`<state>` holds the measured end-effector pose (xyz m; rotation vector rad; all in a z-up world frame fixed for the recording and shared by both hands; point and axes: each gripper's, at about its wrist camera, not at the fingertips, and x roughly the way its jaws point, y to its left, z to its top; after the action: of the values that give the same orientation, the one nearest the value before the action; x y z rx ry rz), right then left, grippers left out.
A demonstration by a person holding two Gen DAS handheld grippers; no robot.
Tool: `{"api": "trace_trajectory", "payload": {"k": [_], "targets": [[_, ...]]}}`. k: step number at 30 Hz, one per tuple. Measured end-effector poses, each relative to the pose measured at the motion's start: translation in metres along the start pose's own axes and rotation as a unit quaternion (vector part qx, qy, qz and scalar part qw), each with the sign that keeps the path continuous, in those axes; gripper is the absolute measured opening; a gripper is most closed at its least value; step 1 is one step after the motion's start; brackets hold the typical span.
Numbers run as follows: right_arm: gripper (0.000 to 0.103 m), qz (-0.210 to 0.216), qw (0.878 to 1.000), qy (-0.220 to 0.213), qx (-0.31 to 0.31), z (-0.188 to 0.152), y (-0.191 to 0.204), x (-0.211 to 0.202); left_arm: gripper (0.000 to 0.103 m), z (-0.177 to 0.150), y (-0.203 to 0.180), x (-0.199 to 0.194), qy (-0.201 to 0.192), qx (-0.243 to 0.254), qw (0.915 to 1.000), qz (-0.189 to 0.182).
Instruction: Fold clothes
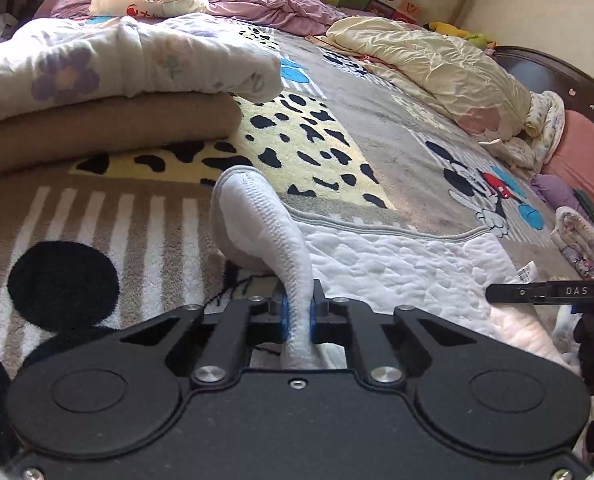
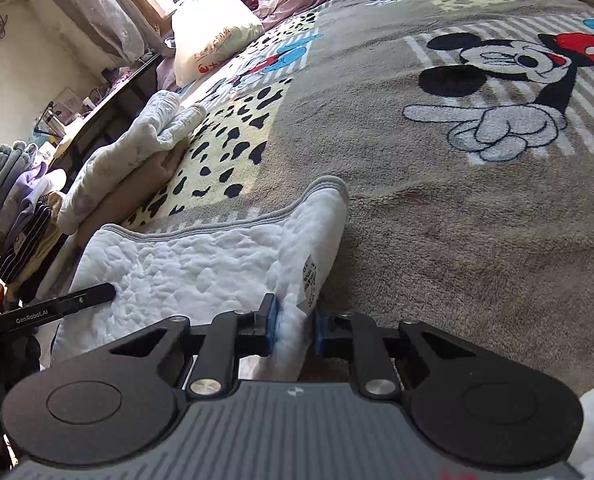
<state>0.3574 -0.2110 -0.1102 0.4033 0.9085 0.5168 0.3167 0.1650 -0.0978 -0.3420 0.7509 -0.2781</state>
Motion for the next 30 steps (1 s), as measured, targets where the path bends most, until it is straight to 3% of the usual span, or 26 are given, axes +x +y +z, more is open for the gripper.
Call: {"api": "trace_trajectory", "payload": {"k": [1, 2, 3, 4, 5, 6, 7, 9, 10, 12, 15, 18, 21, 23, 24, 25, 27, 30], "targets": [[0.013, 0.041, 0.999, -0.003, 0.0, 0.002, -0.001, -0.002, 0.005, 0.0, 0.014, -0.011, -0.013, -0.053, 0.9951, -0.083], [0.013, 0.109, 0.994, -0.016, 0.002, 0.004, -0.003, -0.008, 0.005, 0.001, 0.028, -0.021, -0.029, -0.098, 0.9801, -0.17], [0.012, 0.179, 0.983, -0.036, -0.003, 0.005, -0.002, -0.017, 0.005, 0.001, 0.036, -0.028, -0.043, -0.117, 0.9654, -0.229], [0.01, 0.222, 0.973, -0.056, -0.017, 0.005, 0.002, -0.026, 0.006, 0.002, 0.043, -0.033, -0.053, -0.132, 0.9566, -0.254], [0.009, 0.201, 0.977, -0.059, -0.028, 0.007, 0.003, -0.028, 0.007, 0.003, 0.051, -0.036, -0.059, -0.148, 0.949, -0.272], [0.011, 0.151, 0.986, -0.053, -0.035, 0.011, 0.002, -0.025, 0.01, 0.004, 0.057, -0.033, -0.046, -0.167, 0.9551, -0.24], [0.016, 0.101, 0.993, -0.047, -0.041, 0.014, 0.001, -0.023, 0.019, 0.004, 0.057, -0.032, -0.041, -0.169, 0.9609, -0.216], [0.022, 0.006, 0.999, -0.017, -0.043, 0.017, -0.009, -0.01, 0.033, 0.004, 0.058, -0.03, -0.032, -0.172, 0.9706, -0.165], [0.031, -0.01, 0.999, -0.017, -0.041, 0.016, -0.011, -0.01, 0.037, 0.004, 0.058, -0.029, -0.028, -0.173, 0.9744, -0.14], [0.042, -0.022, 0.998, -0.033, -0.039, 0.013, -0.01, -0.018, 0.055, 0.005, 0.058, -0.027, -0.018, -0.176, 0.9802, -0.089], [0.048, -0.041, 0.997, -0.066, -0.025, 0.009, -0.011, -0.032, 0.056, 0.005, 0.056, -0.025, -0.009, -0.174, 0.9844, -0.027], [0.049, 0.021, 0.998, -0.059, -0.015, 0.009, -0.011, -0.028, 0.056, 0.003, 0.048, -0.021, 0.005, -0.157, 0.9871, -0.032], [0.067, 0.095, 0.994, -0.045, -0.006, 0.01, -0.011, -0.021, 0.053, 0.001, 0.039, -0.013, 0.009, -0.125, 0.9918, -0.027], [0.061, 0.144, 0.989, -0.036, 0.0, 0.011, -0.011, -0.016, 0.032, -0.002, 0.033, -0.009, 0.002, -0.1, 0.9949, -0.014], [0.039, 0.168, 0.985, -0.032, 0.003, 0.011, -0.011, -0.014, 0.018, -0.004, 0.032, -0.006, 0.006, -0.099, 0.9948, -0.027], [0.016, 0.192, 0.981, -0.027, 0.006, 0.012, -0.011, -0.012, 0.012, -0.005, 0.039, -0.007, 0.001, -0.127, 0.9885, -0.083], [0.016, 0.24, 0.97, -0.018, 0.012, 0.012, -0.011, -0.007, 0.007, -0.006, 0.053, -0.009, -0.008, -0.181, 0.9639, -0.195], [0.015, 0.311, 0.95, -0.004, 0.021, 0.013, -0.011, 0.0, 0.008, -0.005, 0.065, -0.017, -0.022, -0.213, 0.9131, -0.347]]}}
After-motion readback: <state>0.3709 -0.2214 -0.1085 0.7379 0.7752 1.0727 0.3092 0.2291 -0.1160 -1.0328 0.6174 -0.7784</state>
